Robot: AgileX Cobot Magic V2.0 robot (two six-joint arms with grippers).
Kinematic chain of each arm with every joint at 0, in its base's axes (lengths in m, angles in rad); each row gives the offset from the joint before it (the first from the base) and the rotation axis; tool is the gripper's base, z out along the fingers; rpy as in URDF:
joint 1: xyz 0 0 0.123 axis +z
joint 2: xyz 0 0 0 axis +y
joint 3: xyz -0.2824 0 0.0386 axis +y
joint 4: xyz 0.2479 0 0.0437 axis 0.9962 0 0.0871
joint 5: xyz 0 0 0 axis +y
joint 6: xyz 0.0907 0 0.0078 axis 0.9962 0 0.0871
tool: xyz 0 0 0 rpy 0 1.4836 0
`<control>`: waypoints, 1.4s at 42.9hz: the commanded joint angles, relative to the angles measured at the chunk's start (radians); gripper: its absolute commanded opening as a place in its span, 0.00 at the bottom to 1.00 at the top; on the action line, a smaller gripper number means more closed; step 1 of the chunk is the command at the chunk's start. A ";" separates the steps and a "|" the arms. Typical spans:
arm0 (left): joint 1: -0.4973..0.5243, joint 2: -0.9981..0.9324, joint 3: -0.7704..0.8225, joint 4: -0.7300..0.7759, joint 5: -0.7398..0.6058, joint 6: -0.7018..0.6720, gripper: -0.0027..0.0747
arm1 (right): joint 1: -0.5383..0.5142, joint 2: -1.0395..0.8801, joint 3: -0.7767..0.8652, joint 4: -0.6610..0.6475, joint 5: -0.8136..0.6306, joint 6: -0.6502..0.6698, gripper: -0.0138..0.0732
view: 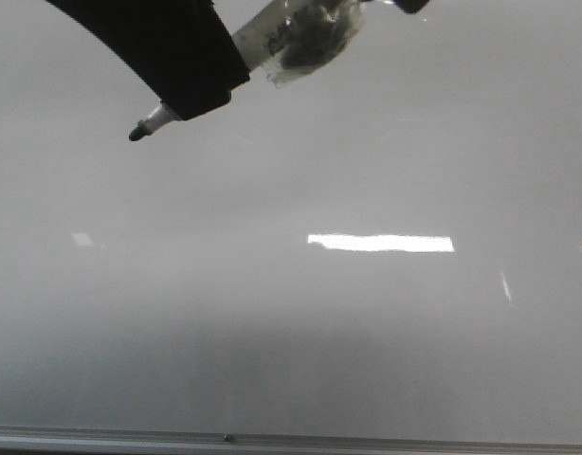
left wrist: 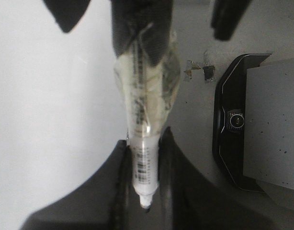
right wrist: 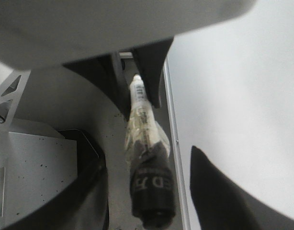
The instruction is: Write number 4 on whiteboard
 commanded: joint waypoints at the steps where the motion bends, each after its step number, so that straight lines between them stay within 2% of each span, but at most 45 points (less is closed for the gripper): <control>1: -0.008 -0.028 -0.034 -0.018 -0.045 -0.002 0.01 | 0.001 -0.020 -0.033 0.053 -0.039 -0.010 0.59; 22: -0.008 -0.028 -0.034 -0.018 -0.054 -0.002 0.01 | 0.003 -0.001 -0.033 0.062 -0.057 -0.010 0.58; 24: -0.008 -0.028 -0.034 -0.018 -0.054 -0.002 0.01 | 0.003 -0.004 -0.033 0.062 -0.058 -0.010 0.54; 34: -0.008 -0.028 -0.034 -0.018 -0.057 -0.002 0.01 | 0.003 -0.006 -0.033 0.062 -0.050 -0.010 0.23; 38: -0.006 -0.028 -0.034 -0.018 -0.065 -0.004 0.02 | 0.003 -0.006 -0.032 0.062 -0.051 -0.010 0.15; 40: -0.006 -0.028 -0.034 -0.018 -0.069 -0.004 0.05 | 0.003 -0.006 -0.032 0.062 -0.051 -0.010 0.12; 43: -0.006 -0.028 -0.034 -0.018 -0.071 -0.004 0.17 | 0.003 -0.006 -0.032 0.062 -0.053 -0.010 0.09; 48: -0.002 -0.037 -0.040 0.010 -0.071 -0.022 0.46 | 0.003 -0.006 -0.032 0.061 -0.057 -0.010 0.09; 50: -0.002 -0.050 -0.045 0.056 -0.071 -0.075 0.55 | -0.002 -0.008 -0.032 0.054 -0.057 -0.004 0.09; 54: -0.002 -0.088 -0.053 0.163 -0.074 -0.195 0.62 | -0.017 -0.016 -0.033 -0.008 -0.065 0.059 0.09; 60: 0.004 -0.167 -0.049 0.195 -0.063 -0.330 0.62 | -0.078 -0.061 -0.033 -0.168 -0.068 0.292 0.09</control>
